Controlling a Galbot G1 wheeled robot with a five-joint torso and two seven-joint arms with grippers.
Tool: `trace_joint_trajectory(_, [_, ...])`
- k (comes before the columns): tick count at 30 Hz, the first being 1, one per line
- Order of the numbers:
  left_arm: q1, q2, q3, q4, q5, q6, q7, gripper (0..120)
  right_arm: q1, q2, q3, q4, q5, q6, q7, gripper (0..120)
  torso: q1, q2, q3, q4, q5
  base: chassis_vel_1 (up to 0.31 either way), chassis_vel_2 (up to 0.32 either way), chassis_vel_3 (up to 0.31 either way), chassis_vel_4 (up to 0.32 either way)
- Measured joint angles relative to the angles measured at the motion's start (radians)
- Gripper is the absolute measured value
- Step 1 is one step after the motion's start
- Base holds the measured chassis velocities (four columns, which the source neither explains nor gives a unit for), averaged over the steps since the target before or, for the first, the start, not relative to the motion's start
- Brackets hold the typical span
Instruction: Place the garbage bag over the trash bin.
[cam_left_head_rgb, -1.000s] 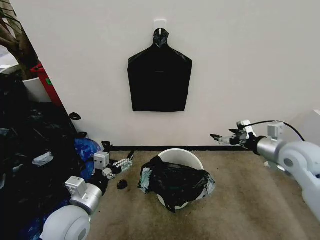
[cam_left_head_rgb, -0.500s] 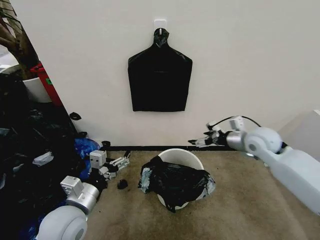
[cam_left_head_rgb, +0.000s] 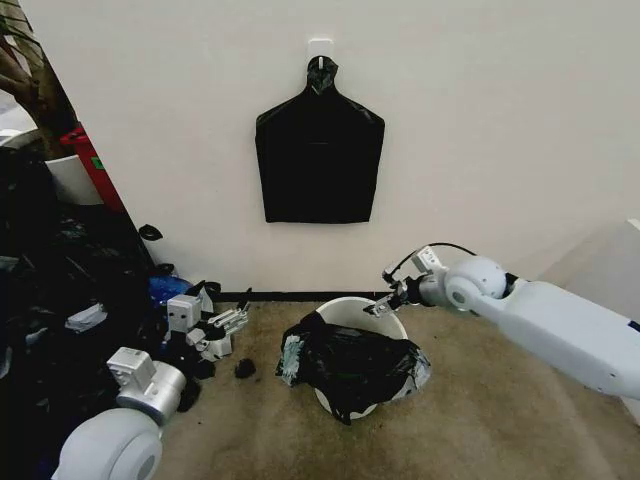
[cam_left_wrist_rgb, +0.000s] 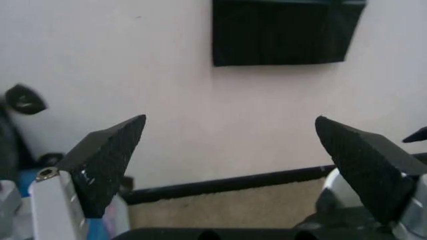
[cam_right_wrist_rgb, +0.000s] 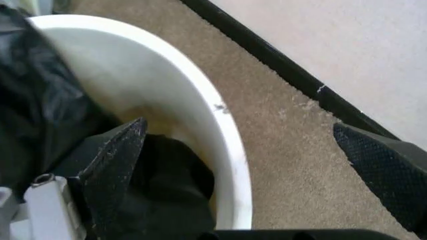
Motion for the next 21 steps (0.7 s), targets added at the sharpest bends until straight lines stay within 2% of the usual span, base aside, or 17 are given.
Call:
trace_joint_trajectory(4, [0.026, -0.018, -0.031, -0.016, 0.002, 0.01, -0.006, 100, 0.005, 0.03, -0.036, -0.079, 0.0, 0.0, -0.031, 100, 0.0, 0.0, 0.0, 0.0001, 0.0002, 0.0, 0.0, 0.0, 0.0])
trace_joint_trajectory(12, [0.03, -0.035, -0.036, -0.03, -0.001, 0.01, -0.007, 100, -0.009, 0.049, -0.057, -0.124, 0.054, 0.001, -0.024, 100, 0.0, 0.0, 0.0, -0.0003, 0.0002, 0.0, 0.0, 0.0, 0.0])
trace_joint_trajectory(19, [0.031, -0.055, -0.012, -0.043, 0.004, 0.005, -0.009, 100, -0.004, 0.098, -0.051, -0.178, 0.287, 0.001, 0.103, 100, 0.0, 0.0, 0.0, 0.0, 0.0, 0.0, 0.0, 0.0, 0.0])
trace_joint_trajectory(21, [0.033, -0.058, -0.007, -0.046, 0.008, 0.004, -0.009, 100, -0.003, 0.099, -0.052, -0.18, 0.311, 0.001, 0.12, 100, 0.0, 0.0, 0.0, 0.0, 0.0001, 0.0, 0.0, 0.0, 0.0])
